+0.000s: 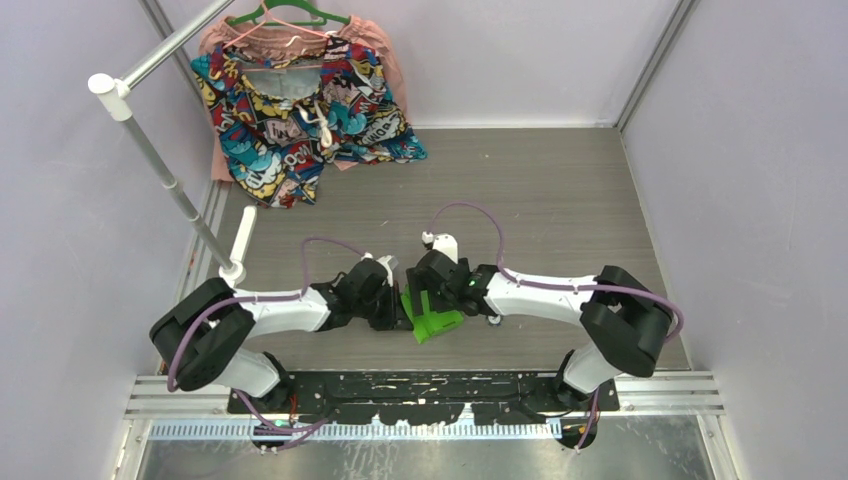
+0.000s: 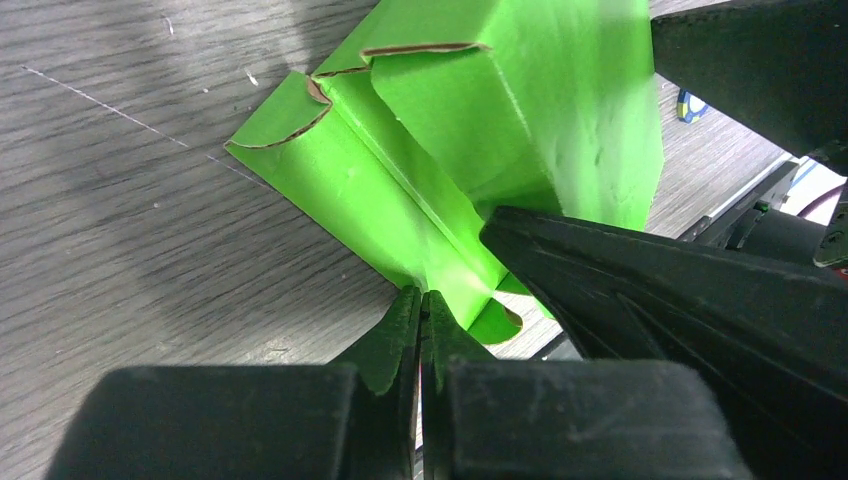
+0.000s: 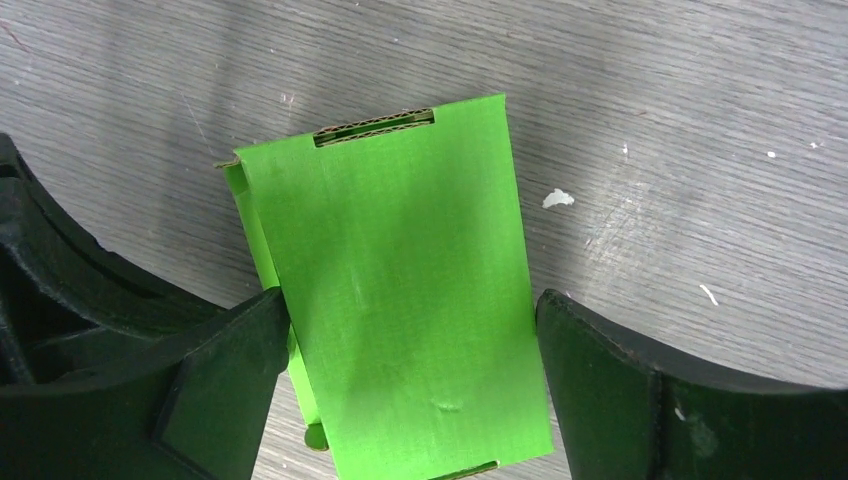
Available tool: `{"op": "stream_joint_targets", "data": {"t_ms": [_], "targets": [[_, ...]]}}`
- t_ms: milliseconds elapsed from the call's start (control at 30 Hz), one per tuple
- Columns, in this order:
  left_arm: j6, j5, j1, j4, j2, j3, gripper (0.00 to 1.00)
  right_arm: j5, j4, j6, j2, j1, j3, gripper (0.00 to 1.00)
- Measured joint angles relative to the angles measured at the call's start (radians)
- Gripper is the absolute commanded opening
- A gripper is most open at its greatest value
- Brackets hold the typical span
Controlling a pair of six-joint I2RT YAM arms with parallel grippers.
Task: Fold the paper box
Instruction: Close the paper box at the center of the board.
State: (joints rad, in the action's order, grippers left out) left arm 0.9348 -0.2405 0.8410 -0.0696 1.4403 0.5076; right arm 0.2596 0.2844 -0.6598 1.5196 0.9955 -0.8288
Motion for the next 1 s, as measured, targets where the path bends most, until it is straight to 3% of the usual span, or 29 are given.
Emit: {"op": "stream_joint_targets", "data": {"t_ms": [500, 633, 733, 1000], "targets": [[0.0, -0.024, -0.005, -0.014, 0.027, 0.014, 0.0, -0.008, 0.003, 0.075, 0.099, 0.0, -0.038, 0.93], [-0.001, -0.032, -0.005, -0.02, 0.037, 0.019, 0.0, 0.002, 0.024, 0.109, 0.125, 0.0, -0.067, 0.82], [-0.002, -0.034, -0.005, -0.02, 0.039, 0.021, 0.0, 0.011, 0.037, 0.124, 0.132, 0.0, -0.077, 0.67], [-0.015, -0.024, -0.013, 0.018, 0.015, 0.021, 0.04, 0.042, 0.042, 0.127, 0.133, 0.0, -0.079, 0.6]]}}
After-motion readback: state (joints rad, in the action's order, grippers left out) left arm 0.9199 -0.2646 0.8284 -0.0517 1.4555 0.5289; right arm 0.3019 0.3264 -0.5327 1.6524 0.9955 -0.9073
